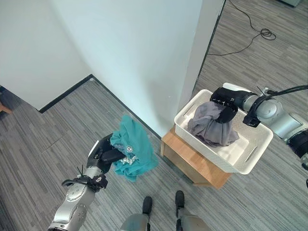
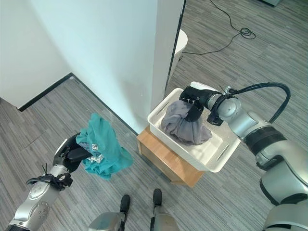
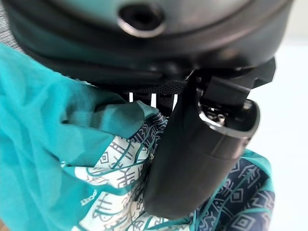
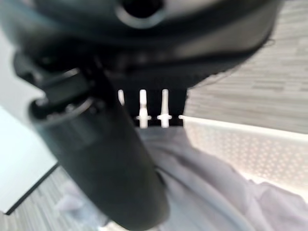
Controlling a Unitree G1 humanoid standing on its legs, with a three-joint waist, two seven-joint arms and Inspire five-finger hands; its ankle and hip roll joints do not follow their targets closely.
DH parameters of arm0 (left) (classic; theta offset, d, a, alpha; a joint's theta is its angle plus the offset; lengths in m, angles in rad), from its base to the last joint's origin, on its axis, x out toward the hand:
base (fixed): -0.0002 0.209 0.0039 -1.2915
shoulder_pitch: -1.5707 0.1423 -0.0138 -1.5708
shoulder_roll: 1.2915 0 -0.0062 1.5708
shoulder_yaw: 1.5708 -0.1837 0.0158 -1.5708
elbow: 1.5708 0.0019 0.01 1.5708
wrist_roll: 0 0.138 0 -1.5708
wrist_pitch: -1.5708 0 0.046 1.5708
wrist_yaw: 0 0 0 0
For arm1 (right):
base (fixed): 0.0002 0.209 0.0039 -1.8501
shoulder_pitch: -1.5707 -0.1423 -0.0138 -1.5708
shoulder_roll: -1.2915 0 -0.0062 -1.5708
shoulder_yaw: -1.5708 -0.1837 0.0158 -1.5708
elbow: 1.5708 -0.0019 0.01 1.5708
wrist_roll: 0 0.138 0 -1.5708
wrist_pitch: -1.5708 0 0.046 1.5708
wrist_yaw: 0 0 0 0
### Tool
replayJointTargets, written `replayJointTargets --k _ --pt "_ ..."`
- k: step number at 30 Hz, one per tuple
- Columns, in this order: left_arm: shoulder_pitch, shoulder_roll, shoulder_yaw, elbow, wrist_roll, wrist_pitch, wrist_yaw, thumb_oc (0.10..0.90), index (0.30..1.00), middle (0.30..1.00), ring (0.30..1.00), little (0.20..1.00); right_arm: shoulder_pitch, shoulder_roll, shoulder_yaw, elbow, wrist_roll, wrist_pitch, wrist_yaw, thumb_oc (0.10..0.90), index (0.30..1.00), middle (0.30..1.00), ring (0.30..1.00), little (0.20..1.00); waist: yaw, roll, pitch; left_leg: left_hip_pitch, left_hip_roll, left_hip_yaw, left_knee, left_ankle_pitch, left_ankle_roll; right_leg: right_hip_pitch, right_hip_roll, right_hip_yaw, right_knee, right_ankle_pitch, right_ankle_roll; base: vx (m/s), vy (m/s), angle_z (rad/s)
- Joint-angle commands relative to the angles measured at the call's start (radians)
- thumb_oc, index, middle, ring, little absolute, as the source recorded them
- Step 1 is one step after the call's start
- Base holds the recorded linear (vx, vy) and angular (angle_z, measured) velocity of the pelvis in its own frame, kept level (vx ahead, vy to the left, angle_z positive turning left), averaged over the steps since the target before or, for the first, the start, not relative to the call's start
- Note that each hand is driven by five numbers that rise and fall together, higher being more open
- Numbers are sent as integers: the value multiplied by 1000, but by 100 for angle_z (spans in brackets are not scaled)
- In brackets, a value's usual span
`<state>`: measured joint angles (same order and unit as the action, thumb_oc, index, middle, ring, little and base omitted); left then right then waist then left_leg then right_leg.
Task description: Pick up bed clothes into laundry basket.
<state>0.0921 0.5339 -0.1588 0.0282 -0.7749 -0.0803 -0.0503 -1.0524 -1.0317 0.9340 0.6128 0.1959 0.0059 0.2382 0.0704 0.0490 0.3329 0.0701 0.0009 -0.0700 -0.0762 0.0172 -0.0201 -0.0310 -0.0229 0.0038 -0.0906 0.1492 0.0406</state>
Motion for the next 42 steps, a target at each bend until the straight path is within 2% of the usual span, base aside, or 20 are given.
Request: replayJointTargets --k 1,2,3,12,17,20,23,26,27,28,29,30,31,33,35,36,37,38,40,42 --pt "-61 34 -21 -136 14 -84 -26 400 300 300 300 300 -93 -47 -40 -4 -20 -19 -30 400 300 300 300 300 14 -37 -56 -88 13 -25 24 13 -28 -20 -87 -31 149 -193 88 0 0 0" --pt "-61 33 -20 -137 13 -83 -26 400 300 300 300 300 -97 -48 -38 7 -27 -17 -28 400 300 300 300 300 14 -36 -56 -88 13 -25 24 13 -28 -21 -87 -30 150 -193 88 0 0 0" --pt "-66 36 -22 -136 12 -81 -26 400 300 300 300 300 -117 -46 -18 34 -41 -5 -16 800 900 900 900 900 13 -37 -56 -87 13 -23 22 13 -28 -20 -87 -28 148 -192 88 0 0 0" --pt "-77 40 -16 -134 12 -79 -35 400 300 300 300 300 -236 -99 63 -22 46 1 20 800 900 900 900 900 2 -49 -68 -75 18 -11 12 13 -31 -14 -86 -22 137 -189 89 0 0 0" --pt "-97 65 -9 -137 8 -89 -44 400 300 300 300 300 -296 -227 126 -156 136 -10 43 800 900 900 900 900 -12 -63 -90 -60 19 -12 5 11 -36 6 -89 -27 131 -193 91 0 0 0" --pt "-130 84 -10 -134 8 -96 -48 400 300 300 300 300 -316 -254 140 -199 170 -20 42 800 900 900 900 900 -17 -65 -98 -53 20 -11 3 11 -39 17 -90 -30 126 -195 92 0 -4 1" --pt "-203 135 -4 -147 10 -112 -44 400 300 300 300 300 -265 -280 58 -276 204 -38 1 800 900 900 900 900 -28 -62 -117 -40 20 -8 0 9 -42 35 -91 -32 118 -197 94 0 0 0" --pt "-261 158 30 -167 15 -126 -24 400 300 300 300 300 -123 -274 -124 -383 158 -58 -62 800 900 900 900 900 -47 -41 -133 -28 19 -1 -2 3 -41 47 -92 -30 116 -200 95 13 -3 1" --pt "-306 166 29 -180 7 -129 -17 400 300 300 300 300 110 -225 -373 -490 157 -75 -102 800 900 900 900 900 -56 -36 -150 -19 19 -1 -2 -3 -39 57 -93 -30 115 -206 94 0 0 0" --pt "-338 156 32 -185 -2 -131 -10 400 300 300 300 300 219 -166 -487 -536 194 -90 -127 800 900 900 900 900 -69 -21 -157 -21 19 0 0 2 -38 56 -93 -30 115 -202 93 22 -13 7" --pt "-373 161 14 -185 -7 -134 1 400 300 300 300 300 359 -112 -626 -588 210 -99 -145 800 900 900 900 900 -65 -22 -166 -16 17 0 1 -2 -36 63 -94 -32 114 -206 93 -1 -15 3" --pt "-410 161 9 -188 -11 -134 8 400 300 300 300 300 439 -40 -701 -610 231 -110 -166 800 900 900 900 900 -78 -9 -172 -13 16 2 1 -4 -34 66 -94 -34 114 -209 93 20 -13 3" --pt "-416 165 -2 -186 -12 -135 9 400 300 300 300 300 464 -39 -724 -621 229 -106 -165 800 900 900 900 900 -70 -15 -172 -12 16 1 1 -5 -34 68 -95 -34 114 -209 93 0 0 0" --pt "-522 175 -3 -180 1 -151 38 400 300 300 300 300 665 136 -893 -705 252 -122 -180 800 900 900 900 900 -95 2 -194 -4 15 1 3 -11 -31 79 -95 -35 117 -220 91 11 -18 2" --pt "-613 168 -26 -158 10 -165 60 400 300 300 300 300 779 271 -961 -770 294 -144 -194 800 900 900 900 900 -116 9 -208 2 15 3 3 -15 -29 83 -96 -34 122 -227 91 21 -21 9" --pt "-617 169 -32 -156 10 -166 61 400 300 300 300 300 787 274 -968 -776 293 -142 -194 800 900 900 900 900 -113 6 -209 3 14 2 4 -16 -29 84 -96 -34 122 -228 91 0 0 0" --pt "-698 150 -47 -99 9 -178 90 400 300 300 300 300 849 379 -983 -811 319 -158 -190 800 900 900 900 900 -140 13 -222 10 13 8 2 -20 -26 84 -97 -24 129 -229 92 11 14 -9" --pt "-702 150 -51 -97 9 -179 90 400 300 300 300 300 853 381 -986 -815 318 -156 -191 800 900 900 900 900 -138 11 -222 11 12 8 3 -20 -26 85 -97 -25 129 -230 92 13 28 -3" --pt "-836 131 -88 -9 9 -190 122 400 300 300 300 300 900 439 -990 -869 281 -160 -191 800 900 900 900 900 -180 17 -240 20 13 22 -1 -25 -25 81 -95 -7 132 -227 95 19 24 -5" --pt "-864 123 -102 2 3 -193 124 400 300 300 300 300 914 452 -996 -882 288 -164 -194 800 900 900 900 900 -186 16 -245 21 13 27 -1 -27 -25 79 -94 -1 131 -226 97 14 14 -12"
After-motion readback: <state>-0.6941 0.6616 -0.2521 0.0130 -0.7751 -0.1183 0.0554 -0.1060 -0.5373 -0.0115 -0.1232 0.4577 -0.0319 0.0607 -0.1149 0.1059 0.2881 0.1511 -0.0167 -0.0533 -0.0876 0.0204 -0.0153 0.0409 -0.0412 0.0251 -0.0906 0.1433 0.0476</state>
